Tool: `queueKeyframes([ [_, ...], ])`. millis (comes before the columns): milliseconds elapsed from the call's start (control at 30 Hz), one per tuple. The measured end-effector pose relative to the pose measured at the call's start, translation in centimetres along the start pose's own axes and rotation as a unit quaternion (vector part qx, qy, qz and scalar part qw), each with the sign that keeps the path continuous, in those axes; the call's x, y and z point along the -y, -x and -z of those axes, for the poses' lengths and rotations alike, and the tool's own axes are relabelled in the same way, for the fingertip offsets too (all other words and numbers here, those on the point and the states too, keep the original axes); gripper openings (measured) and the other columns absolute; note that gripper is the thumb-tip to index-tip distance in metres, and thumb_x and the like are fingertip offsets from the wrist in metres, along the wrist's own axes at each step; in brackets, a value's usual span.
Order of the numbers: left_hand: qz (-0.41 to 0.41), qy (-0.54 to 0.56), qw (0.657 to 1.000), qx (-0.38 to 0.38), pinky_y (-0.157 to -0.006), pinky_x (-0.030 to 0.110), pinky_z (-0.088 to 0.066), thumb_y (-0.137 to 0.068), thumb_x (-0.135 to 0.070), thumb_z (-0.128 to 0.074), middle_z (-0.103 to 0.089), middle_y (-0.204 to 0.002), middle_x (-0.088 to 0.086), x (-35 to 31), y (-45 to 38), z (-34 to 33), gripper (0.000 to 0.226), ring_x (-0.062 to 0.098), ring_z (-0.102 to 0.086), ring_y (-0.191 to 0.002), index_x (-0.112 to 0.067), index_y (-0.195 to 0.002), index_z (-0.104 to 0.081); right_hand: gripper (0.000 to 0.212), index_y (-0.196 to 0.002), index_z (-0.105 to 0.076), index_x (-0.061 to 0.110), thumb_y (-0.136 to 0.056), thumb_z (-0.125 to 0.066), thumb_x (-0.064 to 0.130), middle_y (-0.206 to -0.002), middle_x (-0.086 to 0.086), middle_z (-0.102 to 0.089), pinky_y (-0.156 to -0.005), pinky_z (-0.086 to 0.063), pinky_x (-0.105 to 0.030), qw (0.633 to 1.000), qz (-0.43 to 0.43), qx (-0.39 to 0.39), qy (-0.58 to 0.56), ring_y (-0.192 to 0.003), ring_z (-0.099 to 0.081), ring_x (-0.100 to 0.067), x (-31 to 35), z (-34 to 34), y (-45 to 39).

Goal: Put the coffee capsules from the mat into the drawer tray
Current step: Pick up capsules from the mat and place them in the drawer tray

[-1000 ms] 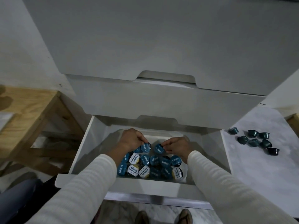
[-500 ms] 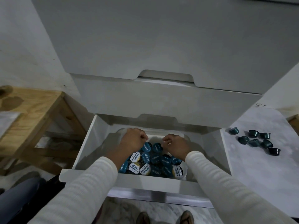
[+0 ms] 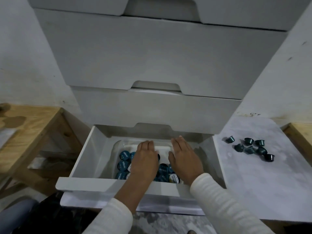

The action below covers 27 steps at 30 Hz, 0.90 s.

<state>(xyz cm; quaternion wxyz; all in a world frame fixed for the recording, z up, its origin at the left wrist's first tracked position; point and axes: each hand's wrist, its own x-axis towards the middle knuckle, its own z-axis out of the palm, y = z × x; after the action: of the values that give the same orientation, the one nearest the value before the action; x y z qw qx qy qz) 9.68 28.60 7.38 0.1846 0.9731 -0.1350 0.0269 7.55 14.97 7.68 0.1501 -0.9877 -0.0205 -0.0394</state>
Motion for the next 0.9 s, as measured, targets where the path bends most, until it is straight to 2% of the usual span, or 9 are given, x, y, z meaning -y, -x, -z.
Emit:
queueKeyframes([
  [100, -0.004, 0.002, 0.999, -0.034, -0.105, 0.026, -0.036, -0.097, -0.022, -0.042, -0.047, -0.135, 0.013, -2.1, 0.3, 0.0, 0.045, 0.022, -0.041, -0.128, -0.001, -0.136, -0.037, 0.052, -0.143, -0.025, 0.01, -0.098, -0.029, 0.033, -0.153, -0.009, -0.026, -0.114, -0.01, -0.026, 0.999, -0.013, -0.028, -0.006, -0.144, -0.014, -0.02, -1.2, 0.9, 1.3],
  [167, -0.051, -0.008, 0.996, -0.074, -0.085, 0.025, -0.052, -0.082, -0.014, -0.065, -0.066, -0.107, 0.014, -3.9, 0.1, -0.2, 0.036, 0.024, -0.063, -0.102, 0.002, -0.114, -0.06, 0.058, -0.142, -0.028, 0.009, -0.093, -0.02, 0.039, -0.151, -0.009, -0.03, -0.114, -0.014, -0.028, 0.999, -0.023, -0.048, -0.004, -0.143, -0.018, -0.02, -2.4, 1.6, 2.0],
  [233, -0.073, -0.017, 0.995, -0.07, -0.077, 0.027, -0.056, -0.07, -0.014, -0.077, -0.071, -0.096, 0.013, -6.0, -0.1, -0.4, 0.04, 0.024, -0.068, -0.09, 0.002, -0.105, -0.066, 0.058, -0.136, -0.04, 0.005, -0.09, -0.027, 0.037, -0.144, -0.013, -0.042, -0.111, -0.027, -0.034, 0.996, -0.039, -0.084, -0.003, -0.138, -0.032, -0.025, -3.9, 2.5, 2.7],
  [300, -0.067, 0.001, 0.997, -0.04, -0.094, 0.025, -0.048, -0.077, -0.019, -0.072, -0.062, -0.12, 0.018, -8.7, -0.1, -0.3, 0.053, 0.025, -0.059, -0.113, 0.003, -0.122, -0.054, 0.053, -0.127, -0.05, 0.002, -0.089, -0.032, 0.034, -0.133, -0.016, -0.054, -0.102, -0.041, -0.038, 0.991, -0.046, -0.127, 0.007, -0.128, -0.047, -0.028, -5.7, 3.4, 3.4],
  [333, -0.064, 0.016, 0.998, -0.008, -0.106, 0.025, -0.036, -0.089, -0.022, -0.058, -0.047, -0.138, 0.018, -10.1, -0.2, -0.5, 0.055, 0.024, -0.044, -0.13, 0.0, -0.135, -0.04, 0.053, -0.124, -0.053, 0.002, -0.089, -0.032, 0.034, -0.13, -0.016, -0.057, -0.099, -0.045, -0.038, 0.989, -0.051, -0.139, 0.006, -0.125, -0.051, -0.028, -6.8, 4.0, 3.8],
  [400, -0.083, 0.056, 0.995, -0.017, -0.115, 0.026, -0.019, -0.1, -0.023, -0.032, -0.026, -0.152, 0.01, -13.0, -0.4, -1.4, 0.05, 0.02, -0.021, -0.142, -0.007, -0.145, -0.019, 0.052, -0.123, -0.054, 0.002, -0.088, -0.033, 0.034, -0.127, -0.015, -0.058, -0.097, -0.046, -0.036, 0.986, -0.061, -0.154, 0.005, -0.123, -0.052, -0.027, -9.2, 5.0, 4.6],
  [500, -0.107, 0.057, 0.992, -0.023, -0.112, 0.028, -0.027, -0.099, -0.02, -0.037, -0.033, -0.149, 0.009, -17.4, -0.7, -3.2, 0.048, 0.021, -0.029, -0.138, -0.008, -0.144, -0.025, 0.046, -0.122, -0.055, 0.003, -0.089, -0.038, 0.03, -0.125, -0.013, -0.06, -0.092, -0.049, -0.033, 0.983, -0.07, -0.17, 0.01, -0.122, -0.053, -0.026, -13.8, 6.3, 5.8],
  [667, -0.119, 0.09, 0.989, 0.006, -0.105, 0.032, -0.037, -0.098, -0.022, -0.037, -0.045, -0.14, 0.01, -25.1, -1.4, -7.5, 0.043, 0.022, -0.039, -0.131, -0.006, -0.138, -0.038, 0.037, -0.116, -0.058, 0.004, -0.082, -0.064, 0.017, -0.116, -0.013, -0.064, -0.082, -0.054, -0.033, 0.98, -0.102, -0.171, 0.011, -0.107, -0.062, -0.027, -22.3, 7.7, 8.0],
  [900, -0.065, 0.081, 0.991, 0.085, -0.101, 0.026, -0.036, -0.099, -0.025, -0.031, -0.046, -0.136, 0.005, -32.4, -3.7, -14.3, 0.045, 0.018, -0.038, -0.126, -0.013, -0.142, -0.028, 0.042, -0.131, -0.048, 0.01, -0.091, -0.05, 0.024, -0.132, -0.006, -0.052, -0.096, -0.046, -0.032, 0.981, -0.165, -0.099, -0.034, -0.121, -0.049, -0.022, -33.0, 7.6, 9.0],
])
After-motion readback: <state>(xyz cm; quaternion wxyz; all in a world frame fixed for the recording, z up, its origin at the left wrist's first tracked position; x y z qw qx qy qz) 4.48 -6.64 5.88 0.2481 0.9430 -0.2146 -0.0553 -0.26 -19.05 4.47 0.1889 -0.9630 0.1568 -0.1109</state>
